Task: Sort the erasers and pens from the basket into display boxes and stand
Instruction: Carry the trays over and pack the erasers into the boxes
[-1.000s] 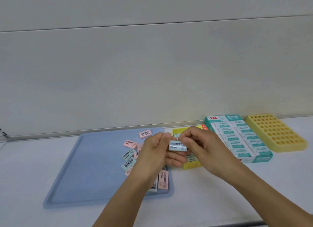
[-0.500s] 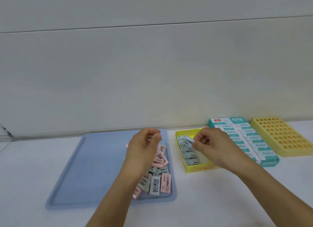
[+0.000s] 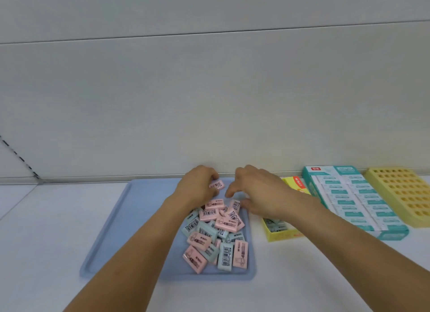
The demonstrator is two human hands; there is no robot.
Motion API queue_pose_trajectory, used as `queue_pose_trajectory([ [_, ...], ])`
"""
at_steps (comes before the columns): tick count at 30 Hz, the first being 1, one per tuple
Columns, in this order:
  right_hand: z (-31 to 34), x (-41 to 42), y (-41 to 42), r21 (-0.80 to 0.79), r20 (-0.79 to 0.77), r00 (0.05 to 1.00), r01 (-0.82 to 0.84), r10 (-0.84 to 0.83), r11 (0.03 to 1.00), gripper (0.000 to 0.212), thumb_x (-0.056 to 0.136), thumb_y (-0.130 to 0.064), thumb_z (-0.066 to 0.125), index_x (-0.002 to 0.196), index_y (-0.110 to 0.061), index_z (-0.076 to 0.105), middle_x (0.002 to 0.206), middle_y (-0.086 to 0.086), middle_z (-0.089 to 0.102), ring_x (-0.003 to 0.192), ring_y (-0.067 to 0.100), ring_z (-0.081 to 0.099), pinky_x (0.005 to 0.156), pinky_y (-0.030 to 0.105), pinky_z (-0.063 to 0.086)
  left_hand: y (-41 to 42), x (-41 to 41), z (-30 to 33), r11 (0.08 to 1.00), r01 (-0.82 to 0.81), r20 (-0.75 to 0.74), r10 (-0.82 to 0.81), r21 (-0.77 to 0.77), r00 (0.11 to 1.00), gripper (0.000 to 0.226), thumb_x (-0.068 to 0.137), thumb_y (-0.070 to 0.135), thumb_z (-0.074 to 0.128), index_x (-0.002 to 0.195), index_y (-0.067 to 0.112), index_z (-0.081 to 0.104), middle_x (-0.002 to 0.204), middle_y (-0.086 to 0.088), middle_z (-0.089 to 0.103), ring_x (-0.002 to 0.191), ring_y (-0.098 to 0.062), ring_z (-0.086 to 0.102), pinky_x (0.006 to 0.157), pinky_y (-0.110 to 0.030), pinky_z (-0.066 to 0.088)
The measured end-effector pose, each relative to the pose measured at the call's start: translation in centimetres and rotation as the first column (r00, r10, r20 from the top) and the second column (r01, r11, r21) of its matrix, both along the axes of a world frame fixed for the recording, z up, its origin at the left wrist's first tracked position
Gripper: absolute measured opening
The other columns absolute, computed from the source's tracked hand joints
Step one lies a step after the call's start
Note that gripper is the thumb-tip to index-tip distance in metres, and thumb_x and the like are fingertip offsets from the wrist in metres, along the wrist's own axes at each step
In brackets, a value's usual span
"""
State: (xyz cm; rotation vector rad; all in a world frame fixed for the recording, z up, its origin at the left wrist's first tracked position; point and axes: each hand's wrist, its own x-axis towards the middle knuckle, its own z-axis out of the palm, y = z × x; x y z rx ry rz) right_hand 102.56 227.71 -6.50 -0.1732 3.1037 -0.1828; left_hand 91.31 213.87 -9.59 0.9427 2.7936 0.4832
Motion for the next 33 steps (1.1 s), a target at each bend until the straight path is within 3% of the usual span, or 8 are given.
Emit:
queue_pose_trajectory([
  [7,-0.2,-1.8,0.1,0.104,0.035,0.997,-0.072,0.069,0.992,0.019,0.086,-0.037,0.063,0.1,-0.025,0.061,0.104,-0.002,0.05,0.102,0.017,0.046,0.072,0.03,0.037,-1.3,0.1,0.3,0.994,-0.113,0.008,0.113,0.002,0.994,0.013,0.077,0.028,0.072,0.074,0.02,0.062,0.082,-0.001,0.068,0.073,-0.017,0.06,0.058,-0.025,0.041],
  [9,-0.2,-1.4,0.8,-0.116,-0.033,0.999,-0.011,0.007,0.993,0.014,0.086,-0.035,0.064,0.089,-0.022,0.058,0.092,-0.004,0.055,0.089,0.013,0.051,0.073,0.032,0.043,-2.0,0.1,0.1,0.98,-0.174,0.004,0.175,0.097,0.985,0.012,0.078,0.026,0.073,0.074,0.018,0.065,0.075,0.0,0.067,0.069,-0.016,0.061,0.056,-0.025,0.042],
  [11,0.1,-0.5,1.2,-0.555,-0.04,0.994,0.06,-0.098,0.83,0.01,0.088,-0.022,0.067,0.082,-0.014,0.065,0.075,-0.004,0.062,0.069,0.007,0.052,0.064,0.029,0.046,-2.4,0.5,0.4,0.888,-0.281,0.173,0.232,0.364,0.957,0.008,0.082,0.02,0.072,0.079,0.015,0.066,0.071,-0.001,0.066,0.064,-0.015,0.061,0.058,-0.026,0.048],
  [15,1.0,1.8,1.7,-0.934,0.104,0.987,0.139,-0.121,0.33,0.018,0.094,-0.005,0.056,0.097,-0.01,0.073,0.079,0.004,0.071,0.066,0.011,0.053,0.06,0.021,0.045,-2.2,3.1,2.5,0.398,-0.691,0.792,-0.196,0.604,0.579,0.014,0.09,0.001,0.051,0.101,0.003,0.059,0.076,-0.011,0.063,0.061,-0.019,0.061,0.056,-0.027,0.056],
  [18,1.1,2.8,2.1,-0.959,0.076,0.991,0.104,-0.111,0.264,0.018,0.094,-0.004,0.056,0.101,-0.01,0.072,0.081,0.01,0.07,0.067,0.017,0.052,0.059,0.023,0.046,-1.6,5.0,3.0,0.38,-0.729,0.794,-0.486,0.569,0.366,0.021,0.082,0.014,0.058,0.1,0.005,0.057,0.073,-0.007,0.056,0.06,-0.017,0.054,0.051,-0.025,0.047],
  [24,1.4,4.0,2.7,-0.969,0.026,0.966,0.088,-0.259,0.231,0.009,0.087,0.0,0.066,0.095,-0.004,0.066,0.069,0.008,0.069,0.056,0.017,0.053,0.052,0.024,0.044,-0.2,6.7,3.0,0.553,-0.442,0.683,-0.369,0.706,0.63,0.016,0.092,0.015,0.061,0.089,0.003,0.07,0.069,-0.002,0.057,0.049,-0.008,0.029,0.043,-0.018,0.021],
  [29,2.1,5.0,2.2,-0.948,0.063,0.979,0.12,-0.196,0.294,0.033,0.086,0.0,0.067,0.115,-0.015,0.062,0.073,0.015,0.072,0.057,0.022,0.062,0.057,0.031,0.052,1.3,7.7,3.6,0.525,-0.439,0.635,-0.28,0.73,0.72,0.017,0.09,0.018,0.065,0.091,0.001,0.067,0.051,0.006,0.049,0.043,-0.008,0.027,0.041,-0.02,0.022],
  [33,2.2,5.4,2.0,-0.956,0.054,0.956,0.134,-0.289,0.263,0.017,0.091,-0.003,0.061,0.107,-0.009,0.057,0.073,0.018,0.072,0.062,0.033,0.069,0.061,0.042,0.057,2.1,8.6,3.3,0.536,-0.432,0.628,-0.259,0.725,0.734,0.03,0.093,0.034,0.06,0.085,0.006,0.067,0.044,0.011,0.045,0.039,-0.007,0.026,0.041,-0.02,0.022],
])
